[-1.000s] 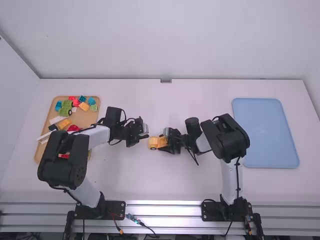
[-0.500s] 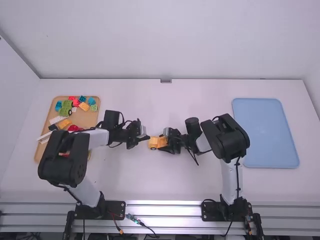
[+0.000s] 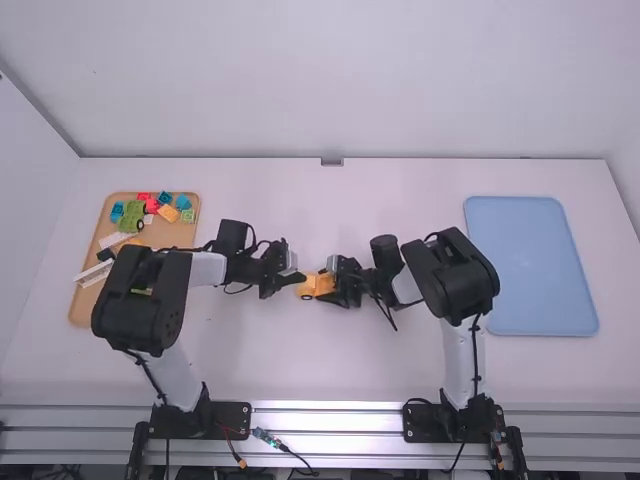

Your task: Assemble lego blocks to make yellow taxi

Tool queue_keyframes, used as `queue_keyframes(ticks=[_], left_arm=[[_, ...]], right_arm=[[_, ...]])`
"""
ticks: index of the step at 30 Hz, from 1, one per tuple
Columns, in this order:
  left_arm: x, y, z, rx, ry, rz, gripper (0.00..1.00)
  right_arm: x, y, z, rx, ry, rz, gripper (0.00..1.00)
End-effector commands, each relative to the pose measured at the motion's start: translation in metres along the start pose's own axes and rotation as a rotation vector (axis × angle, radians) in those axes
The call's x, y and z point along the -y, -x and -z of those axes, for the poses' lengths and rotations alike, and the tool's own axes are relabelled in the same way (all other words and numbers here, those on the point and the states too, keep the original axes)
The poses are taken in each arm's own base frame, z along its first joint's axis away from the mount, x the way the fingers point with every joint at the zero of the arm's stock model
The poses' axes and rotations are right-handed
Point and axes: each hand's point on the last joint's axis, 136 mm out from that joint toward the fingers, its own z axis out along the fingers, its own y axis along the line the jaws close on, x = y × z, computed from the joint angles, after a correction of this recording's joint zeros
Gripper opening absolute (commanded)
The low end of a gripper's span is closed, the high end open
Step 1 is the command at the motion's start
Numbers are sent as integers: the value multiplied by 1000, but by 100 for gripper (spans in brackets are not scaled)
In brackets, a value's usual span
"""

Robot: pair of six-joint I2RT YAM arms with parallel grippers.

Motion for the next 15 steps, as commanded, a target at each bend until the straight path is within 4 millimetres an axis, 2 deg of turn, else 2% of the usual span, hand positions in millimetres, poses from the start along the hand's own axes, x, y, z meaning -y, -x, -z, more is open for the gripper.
queue_keyframes(ticks=[1,15], left_arm=[[5,2,-9,24,-40,0,2],[5,-7,-12,-24,-34,7,2]], right_arm=[[-3,-13,1,-28,-3,-53,49],[-3,-13,1,-27,-4,-50,49]])
